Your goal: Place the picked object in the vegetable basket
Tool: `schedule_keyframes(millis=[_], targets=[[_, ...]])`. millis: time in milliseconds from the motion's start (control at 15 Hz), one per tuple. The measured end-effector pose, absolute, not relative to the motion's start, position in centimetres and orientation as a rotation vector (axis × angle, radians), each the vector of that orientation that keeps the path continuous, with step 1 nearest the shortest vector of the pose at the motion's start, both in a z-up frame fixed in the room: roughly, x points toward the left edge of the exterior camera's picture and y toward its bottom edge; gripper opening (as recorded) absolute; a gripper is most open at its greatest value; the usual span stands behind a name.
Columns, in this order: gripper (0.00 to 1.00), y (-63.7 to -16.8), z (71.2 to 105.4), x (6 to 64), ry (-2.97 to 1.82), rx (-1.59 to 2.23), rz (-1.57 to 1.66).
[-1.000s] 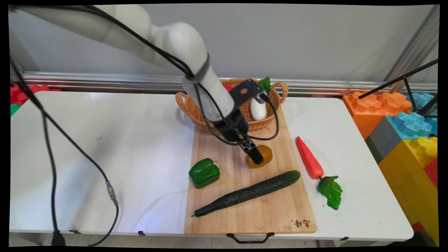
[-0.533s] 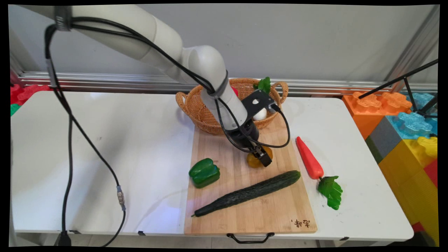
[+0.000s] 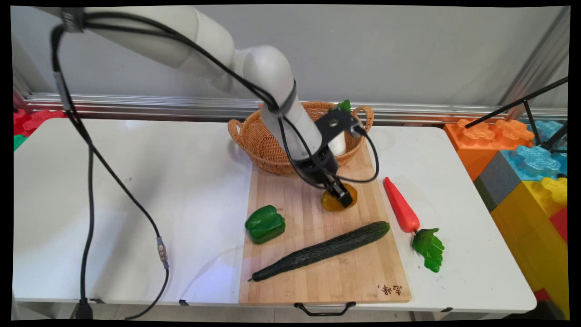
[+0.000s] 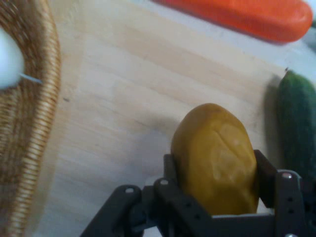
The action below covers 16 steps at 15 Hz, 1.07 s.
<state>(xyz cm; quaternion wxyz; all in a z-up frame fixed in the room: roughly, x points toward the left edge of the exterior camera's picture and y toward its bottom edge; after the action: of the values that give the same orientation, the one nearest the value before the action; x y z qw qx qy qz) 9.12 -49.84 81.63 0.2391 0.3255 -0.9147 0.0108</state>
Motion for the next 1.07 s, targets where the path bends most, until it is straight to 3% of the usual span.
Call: schedule_keyframes(millis=[533,800,1067], targets=[[0.0,-52.9,91.9,12.3,-2.443,0.849,0.254],[0.0,-56.3,92.9,15.3,-2.427,0.918,0.364],[0.0,-59.5,90.1,17.3,-2.427,0.984,0.401]])
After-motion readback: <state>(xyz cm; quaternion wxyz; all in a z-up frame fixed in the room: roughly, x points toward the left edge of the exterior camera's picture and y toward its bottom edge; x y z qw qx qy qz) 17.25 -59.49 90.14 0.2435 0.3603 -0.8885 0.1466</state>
